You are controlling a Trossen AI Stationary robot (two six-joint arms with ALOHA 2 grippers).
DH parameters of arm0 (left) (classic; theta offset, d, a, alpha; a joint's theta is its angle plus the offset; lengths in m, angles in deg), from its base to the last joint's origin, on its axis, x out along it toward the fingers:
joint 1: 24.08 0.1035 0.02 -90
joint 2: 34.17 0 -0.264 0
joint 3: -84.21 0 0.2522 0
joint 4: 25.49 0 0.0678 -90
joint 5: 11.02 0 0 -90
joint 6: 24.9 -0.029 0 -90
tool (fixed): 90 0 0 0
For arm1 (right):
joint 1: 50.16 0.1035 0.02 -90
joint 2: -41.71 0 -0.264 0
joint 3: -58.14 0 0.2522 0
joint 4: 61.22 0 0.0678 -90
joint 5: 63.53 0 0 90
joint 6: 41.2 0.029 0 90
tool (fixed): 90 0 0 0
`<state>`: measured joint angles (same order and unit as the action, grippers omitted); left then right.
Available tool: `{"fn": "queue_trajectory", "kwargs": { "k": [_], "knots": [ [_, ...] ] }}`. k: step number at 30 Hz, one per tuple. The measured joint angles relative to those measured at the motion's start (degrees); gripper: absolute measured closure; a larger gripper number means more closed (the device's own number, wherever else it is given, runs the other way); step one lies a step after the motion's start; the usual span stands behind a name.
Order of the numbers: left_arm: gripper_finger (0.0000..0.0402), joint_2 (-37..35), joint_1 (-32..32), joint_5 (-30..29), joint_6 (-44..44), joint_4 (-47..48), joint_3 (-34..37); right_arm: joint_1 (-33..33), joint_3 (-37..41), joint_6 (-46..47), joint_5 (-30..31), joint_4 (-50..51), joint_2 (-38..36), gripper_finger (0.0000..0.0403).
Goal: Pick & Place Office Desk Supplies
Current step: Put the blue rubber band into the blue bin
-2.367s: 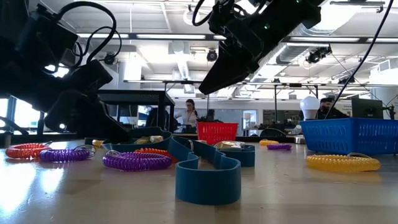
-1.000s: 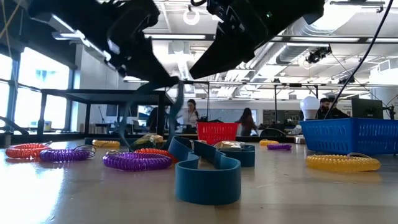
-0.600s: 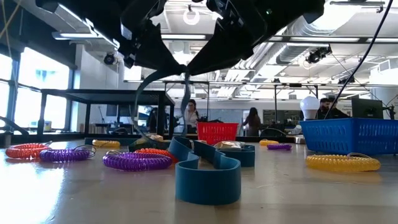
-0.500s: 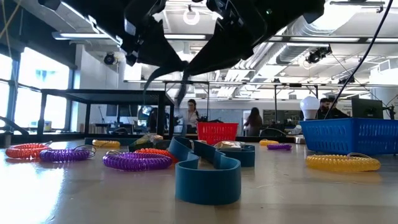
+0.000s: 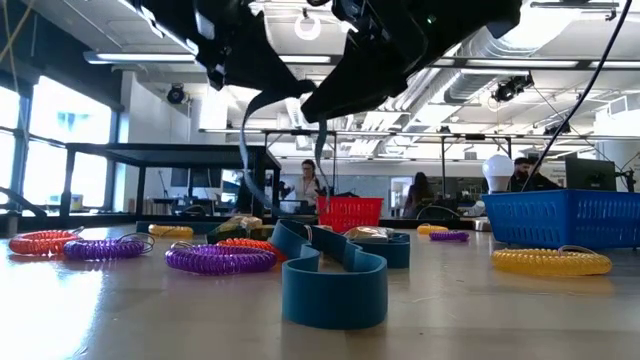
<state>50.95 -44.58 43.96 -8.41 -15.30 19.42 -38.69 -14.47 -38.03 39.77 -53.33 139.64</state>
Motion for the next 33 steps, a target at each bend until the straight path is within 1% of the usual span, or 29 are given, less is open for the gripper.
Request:
{"fn": "queue_trajectory", "kwargs": {
  "k": [3,6,9,11,13,17,19,20,28,33],
  "knots": [
    [0.0401,-0.11,-0.01,-1.35,0.03,1.19,0.0,0.0,0.0,0.06,0.0,1.37,0.02,0.0227],
    [0.0401,-0.15,-0.01,-1.36,0.53,1.05,0.0,0.0,0.0,0.08,0.0,1.78,0.02,0.0229],
    [0.0401,-0.15,-0.01,-1.38,0.8,0.88,0.0,-0.08,-0.01,0.06,-0.01,0.81,0.86,0.0245],
    [0.0401,-0.15,-0.01,-1.32,0.99,0.66,0.0,-0.27,0.07,0.06,-0.78,0.98,1.21,0.0264],
    [0.0401,-0.15,-0.01,-0.81,1.03,0.35,0.0,-0.91,-0.05,0.09,-3.2,-1.64,2.65,0.0289],
    [0.0401,-0.15,-0.01,-0.68,1.14,0.43,0.01,-2.11,0.16,0.12,-7.54,-3.68,4.82,0.0348],
    [0.0401,-0.15,-0.01,-0.68,1.14,0.58,0.02,-2.45,-0.05,0.09,-8.33,-4.36,5.46,0.0381],
    [0.0401,-0.15,-0.03,-0.66,1.14,0.59,0.02,-2.57,0.04,-0.04,-8.37,-4.12,5.46,0.0391],
    [0.0401,-0.15,-0.03,-0.51,1.14,1.15,0.02,-2.58,0.02,-0.35,-7.67,-4.67,5.46,0.0399],
    [0.0401,-0.15,-0.03,-0.52,1.14,1.47,0.02,-2.58,0.02,0.21,-7.65,-4.24,5.46,0.0382]
  ]
}}
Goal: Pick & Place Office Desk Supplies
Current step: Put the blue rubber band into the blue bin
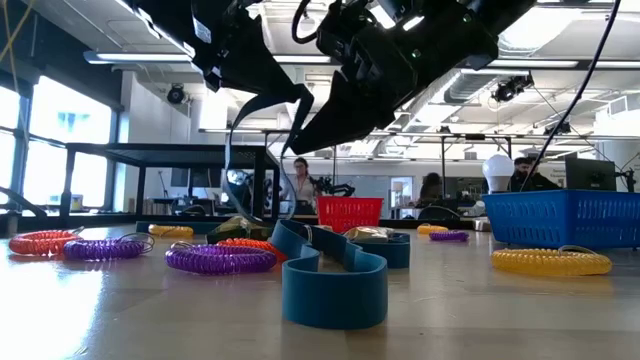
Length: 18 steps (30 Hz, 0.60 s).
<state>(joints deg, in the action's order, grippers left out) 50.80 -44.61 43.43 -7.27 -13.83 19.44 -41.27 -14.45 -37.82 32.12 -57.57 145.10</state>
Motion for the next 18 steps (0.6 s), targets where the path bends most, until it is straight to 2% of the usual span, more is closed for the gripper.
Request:
{"fn": "queue_trajectory", "kwargs": {
  "k": [5,13,18],
  "knots": [
    [0.0401,0.0,0.0,0.0,-0.02,0.2,0.0,0.2,0.0,1.06,0.09,0.29,0.0,0.0327],
    [0.0401,0.0,0.0,-0.05,-0.02,0.98,0.02,0.22,-0.02,3.09,-1.9,0.92,-0.02,0.018],
    [0.0401,0.0,0.0,-0.07,-0.02,0.96,0.02,0.22,-0.02,3.03,-4.28,0.22,-0.02,0.012]
  ]
}}
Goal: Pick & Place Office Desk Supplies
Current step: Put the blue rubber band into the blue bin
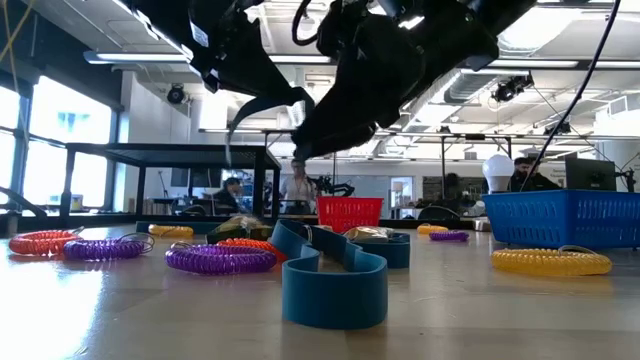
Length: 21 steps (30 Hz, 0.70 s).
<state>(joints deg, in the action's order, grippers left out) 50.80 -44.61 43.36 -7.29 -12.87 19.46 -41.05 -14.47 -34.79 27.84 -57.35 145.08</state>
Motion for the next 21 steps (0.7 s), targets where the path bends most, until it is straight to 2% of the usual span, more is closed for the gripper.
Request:
{"fn": "queue_trajectory", "kwargs": {
  "k": [5,10,15,21],
  "knots": [
    [0.0401,0.0,0.0,-0.11,0.0,-0.07,0.0,0.0,-0.02,-0.58,-1.58,-2.25,-0.09,0.0111],
    [0.0401,0.0,0.0,-0.11,0.0,-0.09,0.0,-0.15,-0.02,-0.52,-1.59,-1.95,-0.09,0.0145],
    [0.0401,0.0,0.0,-0.11,-0.02,-0.07,0.0,-0.15,-0.02,-0.49,-1.58,-1.91,-0.09,0.0213],
    [0.0401,0.0,0.0,-0.09,-0.11,-0.04,0.0,-0.24,-0.02,-1.56,-1.58,-1.91,-0.09,0.0337]
  ]
}}
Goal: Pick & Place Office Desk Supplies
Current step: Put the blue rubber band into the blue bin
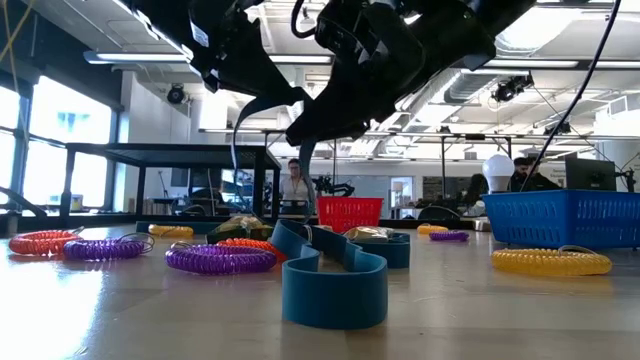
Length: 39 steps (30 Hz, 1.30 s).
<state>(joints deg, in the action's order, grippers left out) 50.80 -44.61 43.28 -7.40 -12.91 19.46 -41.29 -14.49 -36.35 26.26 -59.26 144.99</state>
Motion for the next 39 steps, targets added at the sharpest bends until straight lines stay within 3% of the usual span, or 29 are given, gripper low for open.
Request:
{"fn": "queue_trajectory", "kwargs": {
  "k": [2,4,10,18,22,24,31,39],
  "knots": [
    [0.0401,0.0,0.0,0.0,-0.19,0.02,0.0,0.0,0.0,-0.53,0.0,-0.02,0.0,0.0381],
    [0.04,0.0,0.0,0.01,-0.19,0.02,0.0,0.0,0.0,-0.6,0.0,-0.02,0.0,0.0394],
    [0.0376,0.0,0.17,0.02,-1.88,-0.02,0.0,0.02,0.0,-0.76,0.02,-0.02,0.0,0.0399],
    [0.0296,-0.02,0.09,0.17,-4.01,-0.69,0.02,0.02,0.0,-1.28,0.37,0.31,0.0,0.0399],
    [0.0262,-0.02,0.09,0.16,-4.04,-0.68,0.02,0.22,0.0,-1.76,3.35,2.34,-0.15,0.0399],
    [0.0252,-0.02,0.04,0.17,-3.69,-0.5,0.02,1.0,0.0,-2.92,6.94,4.95,-1.32,0.0399],
    [0.0244,-0.02,-1.77,0.15,-3.81,-0.07,0.09,9.91,0.0,-7.5,29.88,17.02,-11.16,0.0399],
    [0.0244,-0.02,-3.72,0.1,-3.96,-0.04,0.09,20.81,0.0,7.43,41.3,34.88,-23.28,0.0399]
  ]
}}
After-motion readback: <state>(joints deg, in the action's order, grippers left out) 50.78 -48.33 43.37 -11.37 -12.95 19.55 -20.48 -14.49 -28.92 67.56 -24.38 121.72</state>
